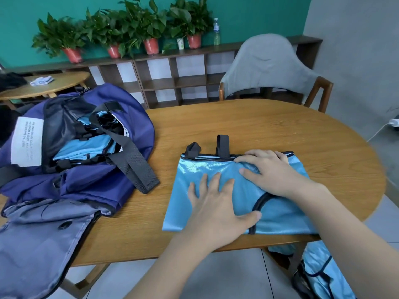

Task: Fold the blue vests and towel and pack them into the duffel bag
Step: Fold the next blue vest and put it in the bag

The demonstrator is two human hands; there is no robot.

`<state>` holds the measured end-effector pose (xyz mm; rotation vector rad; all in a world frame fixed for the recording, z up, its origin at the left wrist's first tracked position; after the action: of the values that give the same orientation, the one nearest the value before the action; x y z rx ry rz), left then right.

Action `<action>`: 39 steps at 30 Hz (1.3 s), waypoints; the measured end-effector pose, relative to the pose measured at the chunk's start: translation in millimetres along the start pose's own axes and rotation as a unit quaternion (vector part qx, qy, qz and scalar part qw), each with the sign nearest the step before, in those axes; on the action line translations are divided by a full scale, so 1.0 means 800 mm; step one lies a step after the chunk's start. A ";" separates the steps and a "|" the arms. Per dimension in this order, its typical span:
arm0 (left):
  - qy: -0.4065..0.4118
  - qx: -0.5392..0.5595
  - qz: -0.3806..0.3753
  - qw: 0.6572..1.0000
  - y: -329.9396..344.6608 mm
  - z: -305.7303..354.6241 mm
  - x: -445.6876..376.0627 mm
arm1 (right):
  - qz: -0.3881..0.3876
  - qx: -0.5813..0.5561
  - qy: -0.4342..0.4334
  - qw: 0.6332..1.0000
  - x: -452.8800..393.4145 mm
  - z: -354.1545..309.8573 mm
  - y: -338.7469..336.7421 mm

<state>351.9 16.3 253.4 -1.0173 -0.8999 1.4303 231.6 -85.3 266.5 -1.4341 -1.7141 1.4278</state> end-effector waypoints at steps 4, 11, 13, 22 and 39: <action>-0.014 -0.071 0.097 0.993 -0.039 -0.036 -0.025 | 0.021 0.092 0.079 0.992 0.003 0.030 -0.023; -0.060 0.006 0.244 0.968 -0.070 -0.093 -0.044 | 0.107 0.096 0.105 0.984 0.016 0.055 -0.069; -0.001 0.069 0.259 0.964 -0.067 -0.077 -0.044 | 0.127 0.087 0.083 0.985 0.020 0.053 -0.073; 0.128 0.123 0.097 0.979 -0.014 -0.007 -0.019 | 0.065 -0.076 -0.058 0.993 0.029 -0.005 -0.032; 0.131 -0.049 0.022 0.990 0.010 -0.004 -0.014 | 0.030 0.149 0.129 0.980 -0.078 0.085 0.009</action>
<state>352.7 4.4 245.7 -1.2725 -0.7637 1.2622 197.1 -170.0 252.0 -1.4398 -1.2514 1.3908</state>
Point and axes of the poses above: each hand's wrist, its own x-axis away from the middle knuckle, its own y-axis out of the palm, z = x × y, the point moved 10 cm from there along -x, towards the middle knuckle, and after that the axes turned 11 degrees about z, right-handed, at the moved point
